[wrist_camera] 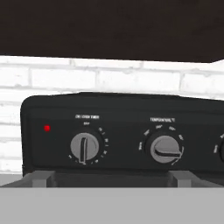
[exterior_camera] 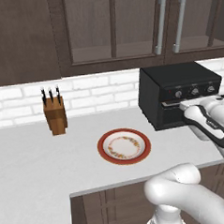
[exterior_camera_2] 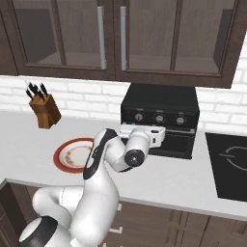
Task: Pick up the kebab skewer and baguette bread, and place them inside the toaster oven. Close the toaster oven door and start by setting the timer.
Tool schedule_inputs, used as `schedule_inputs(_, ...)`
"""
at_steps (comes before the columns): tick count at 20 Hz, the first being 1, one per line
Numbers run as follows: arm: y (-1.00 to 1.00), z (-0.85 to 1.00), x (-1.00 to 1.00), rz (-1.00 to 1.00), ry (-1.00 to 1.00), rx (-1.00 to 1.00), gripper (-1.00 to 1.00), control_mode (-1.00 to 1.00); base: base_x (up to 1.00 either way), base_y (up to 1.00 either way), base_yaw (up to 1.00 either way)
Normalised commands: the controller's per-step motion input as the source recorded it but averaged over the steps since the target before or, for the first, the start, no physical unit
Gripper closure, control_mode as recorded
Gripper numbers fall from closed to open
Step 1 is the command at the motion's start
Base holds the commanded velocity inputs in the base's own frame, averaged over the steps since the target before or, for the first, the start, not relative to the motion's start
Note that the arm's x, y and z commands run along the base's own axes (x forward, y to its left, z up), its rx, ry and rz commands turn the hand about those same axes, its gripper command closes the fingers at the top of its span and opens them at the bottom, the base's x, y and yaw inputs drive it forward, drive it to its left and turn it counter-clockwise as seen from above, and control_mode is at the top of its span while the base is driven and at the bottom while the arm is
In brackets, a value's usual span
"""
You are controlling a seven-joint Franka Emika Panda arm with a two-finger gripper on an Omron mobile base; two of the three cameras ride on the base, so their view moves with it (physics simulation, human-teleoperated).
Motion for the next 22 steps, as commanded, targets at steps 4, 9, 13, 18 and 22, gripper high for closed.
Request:
schedule_inputs(4, 0.06, 0.00, 0.00, 0.00, 0.01, 0.03, -1.00, -1.00, 0.00, 0.00, 0.00)
schedule_inputs(9, 0.20, 0.00, 0.08, 0.04, 0.00, 0.00, -1.00, -1.00, 0.00, 0.00, 0.00)
schedule_inputs(13, 0.28, 0.02, 0.20, 0.04, 0.00, 0.00, -1.00, -1.00, 0.00, 0.00, 0.00)
schedule_inputs(18, 0.06, 0.00, 0.24, 0.03, 0.00, 0.01, -1.00, -1.00, 0.00, 0.00, 0.00)
schedule_inputs(22, 0.00, 0.00, 0.22, 0.00, 0.00, 0.08, -1.00, -1.00, 0.00, 0.00, 0.00)
